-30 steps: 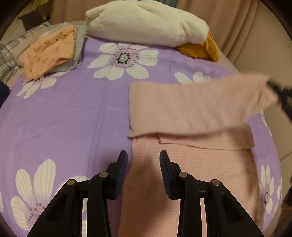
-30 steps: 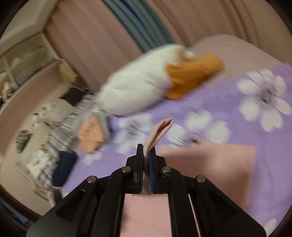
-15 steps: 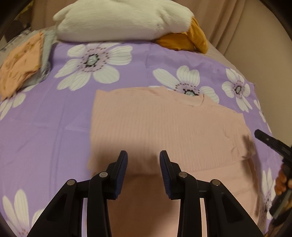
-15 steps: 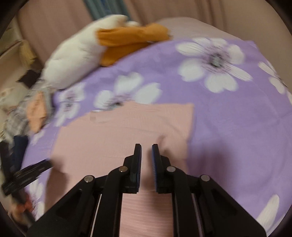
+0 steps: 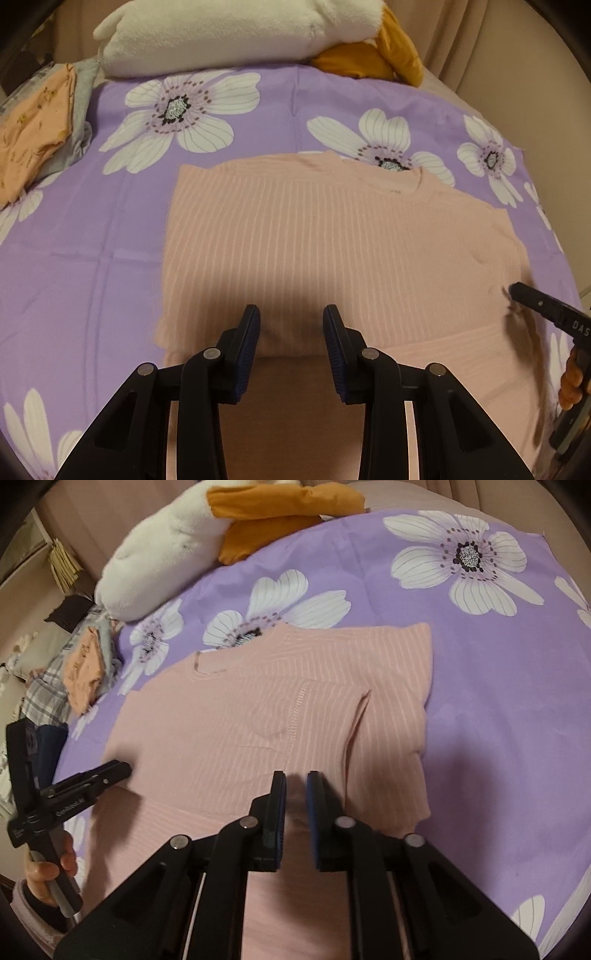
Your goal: Fold small clothes
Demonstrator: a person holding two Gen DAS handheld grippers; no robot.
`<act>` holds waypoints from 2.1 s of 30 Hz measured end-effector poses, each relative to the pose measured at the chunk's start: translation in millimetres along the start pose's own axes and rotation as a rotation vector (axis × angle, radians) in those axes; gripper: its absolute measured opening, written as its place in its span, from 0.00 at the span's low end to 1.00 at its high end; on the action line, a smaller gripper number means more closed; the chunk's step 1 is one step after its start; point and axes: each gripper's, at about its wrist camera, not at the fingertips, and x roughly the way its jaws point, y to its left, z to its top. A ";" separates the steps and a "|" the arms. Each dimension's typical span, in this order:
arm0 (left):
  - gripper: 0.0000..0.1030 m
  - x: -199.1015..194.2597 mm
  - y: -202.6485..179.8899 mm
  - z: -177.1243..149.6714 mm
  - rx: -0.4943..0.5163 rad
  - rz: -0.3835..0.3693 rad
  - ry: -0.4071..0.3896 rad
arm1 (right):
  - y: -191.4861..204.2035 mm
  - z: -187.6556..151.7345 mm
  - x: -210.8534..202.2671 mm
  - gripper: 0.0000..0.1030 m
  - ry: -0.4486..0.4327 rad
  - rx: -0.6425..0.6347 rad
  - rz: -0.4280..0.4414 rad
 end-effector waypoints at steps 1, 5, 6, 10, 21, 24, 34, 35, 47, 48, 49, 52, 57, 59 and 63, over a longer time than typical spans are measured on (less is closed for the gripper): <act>0.33 -6.1 0.4 -3.7 0.003 0.002 -0.004 | 1.1 -3.9 -6.9 0.28 -0.006 0.002 0.011; 0.33 -21.9 2.3 -17.7 0.012 0.014 -0.007 | 0.7 -21.4 -30.7 0.37 -0.025 0.017 0.045; 0.33 -27.1 3.9 -22.8 0.012 0.020 -0.007 | -0.8 -28.5 -37.9 0.38 -0.028 0.021 0.048; 0.33 -44.6 8.6 -40.2 0.010 0.038 -0.010 | -7.9 -52.2 -58.0 0.45 -0.040 0.045 0.042; 0.33 -80.1 14.5 -90.8 -0.016 0.065 -0.005 | -29.1 -108.8 -95.8 0.50 -0.040 0.139 0.007; 0.33 -86.7 16.6 -101.8 -0.026 0.071 -0.005 | -32.8 -123.5 -97.9 0.50 -0.025 0.159 0.000; 0.42 -101.4 20.0 -130.1 -0.045 0.094 -0.009 | -37.0 -152.6 -107.0 0.52 -0.001 0.182 -0.006; 0.42 -102.6 19.9 -131.9 -0.046 0.094 -0.010 | -37.3 -154.6 -108.0 0.52 0.001 0.183 -0.004; 0.59 -105.5 29.3 -158.9 -0.111 0.052 0.028 | -34.3 -179.0 -116.9 0.61 0.049 0.169 0.037; 0.59 -105.5 30.1 -161.8 -0.116 0.045 0.034 | -33.7 -181.4 -117.3 0.61 0.055 0.166 0.045; 0.59 -105.3 30.9 -163.9 -0.121 0.036 0.041 | -32.5 -183.2 -117.8 0.61 0.060 0.162 0.051; 0.59 -103.1 34.8 -173.7 -0.143 0.003 0.069 | -29.3 -189.8 -118.3 0.62 0.080 0.153 0.084; 0.59 -106.7 32.3 -188.3 -0.130 -0.019 0.082 | -26.5 -199.3 -120.5 0.62 0.101 0.149 0.122; 0.59 -109.4 31.8 -194.3 -0.122 -0.026 0.083 | -26.0 -202.3 -121.5 0.62 0.108 0.153 0.134; 0.59 -115.1 36.1 -203.6 -0.131 -0.061 0.087 | -27.6 -209.2 -123.7 0.62 0.116 0.166 0.164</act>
